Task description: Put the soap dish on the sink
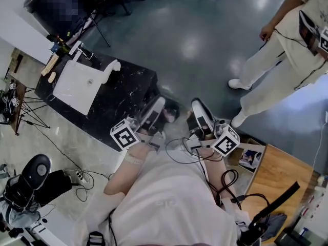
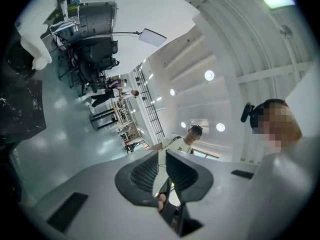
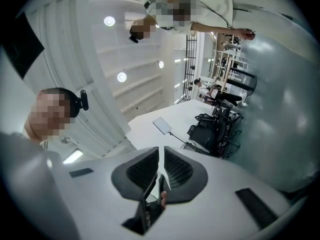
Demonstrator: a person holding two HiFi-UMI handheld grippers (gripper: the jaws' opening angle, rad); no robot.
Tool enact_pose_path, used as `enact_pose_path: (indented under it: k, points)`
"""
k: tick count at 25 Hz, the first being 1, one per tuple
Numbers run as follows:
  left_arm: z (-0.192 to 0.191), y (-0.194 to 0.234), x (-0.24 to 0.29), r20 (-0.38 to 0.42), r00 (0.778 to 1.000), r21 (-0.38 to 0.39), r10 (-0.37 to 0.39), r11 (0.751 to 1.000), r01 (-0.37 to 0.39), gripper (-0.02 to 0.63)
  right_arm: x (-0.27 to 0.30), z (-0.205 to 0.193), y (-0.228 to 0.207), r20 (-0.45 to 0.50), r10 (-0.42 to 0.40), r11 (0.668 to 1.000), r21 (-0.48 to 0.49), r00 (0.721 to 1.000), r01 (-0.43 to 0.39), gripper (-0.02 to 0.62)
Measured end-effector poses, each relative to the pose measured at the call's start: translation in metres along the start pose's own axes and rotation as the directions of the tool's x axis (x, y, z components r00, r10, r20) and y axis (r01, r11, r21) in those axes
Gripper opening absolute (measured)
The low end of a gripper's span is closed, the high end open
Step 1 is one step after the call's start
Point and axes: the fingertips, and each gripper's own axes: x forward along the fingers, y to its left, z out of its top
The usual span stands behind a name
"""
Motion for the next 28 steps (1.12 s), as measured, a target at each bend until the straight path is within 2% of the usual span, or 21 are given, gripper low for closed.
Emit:
enact_pose_path:
  k: [3,7,18,28]
  points:
    - [-0.0021,0.0012,-0.0016,0.0,1.0,-0.025,0.002,1.0,-0.002,0.049,0.0005,0.0001,0.0011,0.001,0.004,1.0,0.003,1.0,-0.004,0.048]
    - [0.0001,0.0018,-0.0014,-0.011,1.0,0.007,0.026,1.0,-0.026,0.043,0.001,-0.0003,0.0007,-0.001,0.005,1.0,0.016,1.0,-0.005,0.044]
    - [-0.0051,0.0043,-0.0013,-0.037,0.998,0.031,0.055,0.998,-0.054,0.034,0.0026,-0.0012,0.0002,-0.009,0.005,1.0,0.024,1.0,-0.005,0.044]
    - [-0.0016,0.0046,-0.0022,-0.035,0.997,0.027,0.064,0.998,-0.063,0.025,0.004,0.0,-0.0004,-0.009,-0.018,1.0,0.02,1.0,0.018,0.044]
